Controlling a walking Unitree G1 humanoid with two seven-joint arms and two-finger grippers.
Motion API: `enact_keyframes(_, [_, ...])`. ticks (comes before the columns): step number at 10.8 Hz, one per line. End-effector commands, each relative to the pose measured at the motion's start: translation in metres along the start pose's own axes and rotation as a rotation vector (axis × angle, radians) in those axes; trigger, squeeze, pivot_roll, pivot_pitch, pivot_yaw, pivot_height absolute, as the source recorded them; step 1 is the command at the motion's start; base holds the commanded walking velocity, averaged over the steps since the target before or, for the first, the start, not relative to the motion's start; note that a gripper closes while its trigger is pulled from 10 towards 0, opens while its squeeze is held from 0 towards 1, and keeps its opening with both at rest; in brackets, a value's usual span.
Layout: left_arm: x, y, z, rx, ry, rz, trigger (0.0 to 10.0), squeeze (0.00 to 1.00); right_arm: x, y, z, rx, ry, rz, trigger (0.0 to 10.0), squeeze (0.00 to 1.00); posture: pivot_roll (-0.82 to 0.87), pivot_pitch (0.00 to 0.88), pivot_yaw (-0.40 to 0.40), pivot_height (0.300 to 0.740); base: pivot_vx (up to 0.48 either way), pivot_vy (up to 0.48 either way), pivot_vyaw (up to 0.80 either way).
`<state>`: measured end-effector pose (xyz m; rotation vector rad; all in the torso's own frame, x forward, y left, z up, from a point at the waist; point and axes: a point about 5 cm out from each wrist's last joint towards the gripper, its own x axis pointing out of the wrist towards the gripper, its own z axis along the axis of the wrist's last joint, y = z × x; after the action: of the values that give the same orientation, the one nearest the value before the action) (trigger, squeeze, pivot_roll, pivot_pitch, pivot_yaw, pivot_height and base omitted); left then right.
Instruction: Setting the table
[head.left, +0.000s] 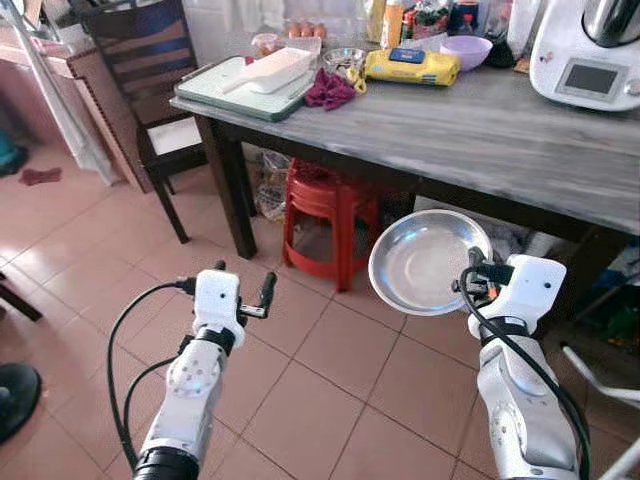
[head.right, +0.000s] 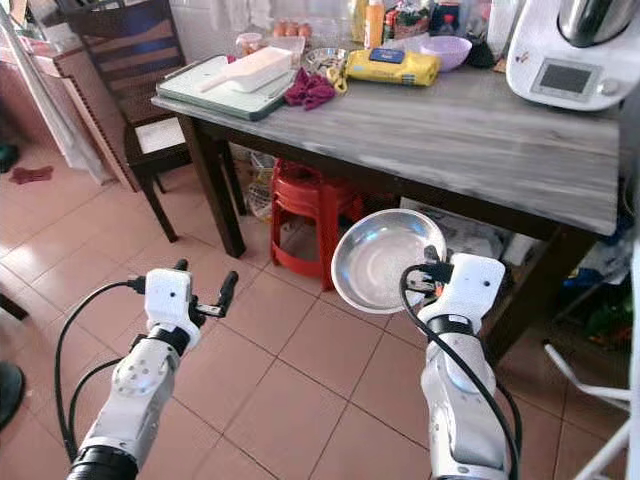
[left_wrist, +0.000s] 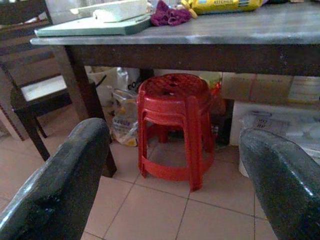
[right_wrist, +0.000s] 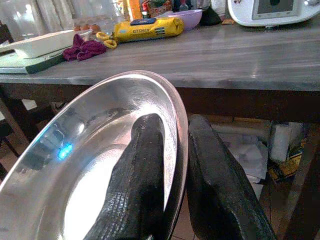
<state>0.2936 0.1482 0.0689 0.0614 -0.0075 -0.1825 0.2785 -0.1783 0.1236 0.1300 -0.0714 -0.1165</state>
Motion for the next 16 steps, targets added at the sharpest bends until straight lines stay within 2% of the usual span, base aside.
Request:
enact_keyframes(1, [0.002,0.005,0.001,0.002,-0.005,0.030,10.0,0.00,0.002,0.004,0.001,0.010,-0.004,0.012,10.0,0.00,-0.15,0.000,0.036,0.740,0.000,0.000,-0.80])
enact_keyframes(2, [0.005,0.006,0.006,-0.036,-0.022,0.049,10.0,0.00,0.003,0.011,0.005,-0.006,-0.017,0.053,10.0,0.00,-0.17,0.001,0.050,0.740,0.000,0.000,-0.80])
enact_keyframes(6, [0.015,-0.006,0.014,-0.054,-0.055,-0.041,10.0,0.00,0.004,0.008,0.009,0.001,-0.045,0.017,10.0,0.00,-0.19,0.000,0.083,0.740,0.259,0.000,-0.17])
enact_keyframes(14, [0.017,-0.018,0.014,-0.069,-0.061,-0.094,10.0,0.00,0.006,0.005,0.010,0.010,-0.060,-0.011,10.0,0.00,-0.19,0.000,0.091,0.740,0.447,0.000,0.00])
enact_keyframes(16, [0.016,-0.021,0.013,-0.071,-0.059,-0.102,10.0,0.00,0.006,0.005,0.010,0.012,-0.064,-0.019,10.0,0.00,-0.19,0.000,0.093,0.740,0.458,0.000,-0.66])
